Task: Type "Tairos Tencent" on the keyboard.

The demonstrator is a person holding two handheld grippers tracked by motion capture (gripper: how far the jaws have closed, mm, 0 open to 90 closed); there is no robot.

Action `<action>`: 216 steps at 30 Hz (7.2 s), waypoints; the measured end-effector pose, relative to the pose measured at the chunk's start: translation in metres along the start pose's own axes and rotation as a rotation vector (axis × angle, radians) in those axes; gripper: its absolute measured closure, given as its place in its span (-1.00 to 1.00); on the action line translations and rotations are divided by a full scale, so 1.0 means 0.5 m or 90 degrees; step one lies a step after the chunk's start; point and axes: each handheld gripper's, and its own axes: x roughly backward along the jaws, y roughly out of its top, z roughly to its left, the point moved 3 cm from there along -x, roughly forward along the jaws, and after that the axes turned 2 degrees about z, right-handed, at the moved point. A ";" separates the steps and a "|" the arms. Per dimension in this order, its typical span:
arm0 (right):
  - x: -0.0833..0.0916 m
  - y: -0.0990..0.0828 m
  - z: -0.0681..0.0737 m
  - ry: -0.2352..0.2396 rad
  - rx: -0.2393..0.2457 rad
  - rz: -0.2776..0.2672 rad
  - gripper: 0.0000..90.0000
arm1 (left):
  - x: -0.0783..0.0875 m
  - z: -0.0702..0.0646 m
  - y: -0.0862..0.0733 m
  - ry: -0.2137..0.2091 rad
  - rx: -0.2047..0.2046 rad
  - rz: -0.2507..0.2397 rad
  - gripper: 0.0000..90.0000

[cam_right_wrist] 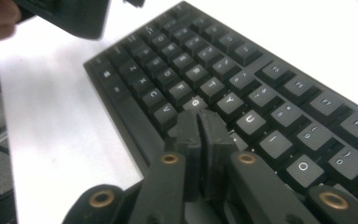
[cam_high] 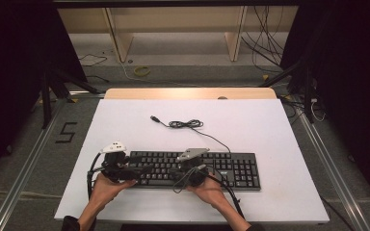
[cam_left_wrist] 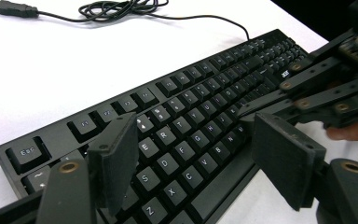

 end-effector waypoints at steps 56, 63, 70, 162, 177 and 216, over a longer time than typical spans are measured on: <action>0.136 -0.060 -0.041 -0.021 -0.053 -0.109 -0.22 | -0.068 -0.002 0.028 -0.003 -0.034 0.081 0.30; 0.139 -0.065 -0.040 -0.020 -0.056 -0.110 -0.24 | -0.093 -0.005 0.027 0.002 -0.052 0.111 0.63; 0.147 -0.068 -0.042 -0.021 -0.056 -0.115 -0.24 | -0.113 -0.008 0.029 0.010 -0.067 0.136 0.88; 0.231 -0.109 -0.079 -0.063 -0.083 -0.165 -0.24 | -0.036 -0.037 0.029 -0.091 -0.030 -0.013 -0.33; 0.275 -0.142 -0.089 -0.087 -0.082 -0.187 -0.24 | -0.007 -0.044 -0.003 -0.093 -0.032 -0.049 -0.37; 0.295 -0.193 -0.085 -0.117 -0.084 -0.190 -0.35 | 0.023 -0.049 -0.047 -0.077 -0.035 -0.092 -0.48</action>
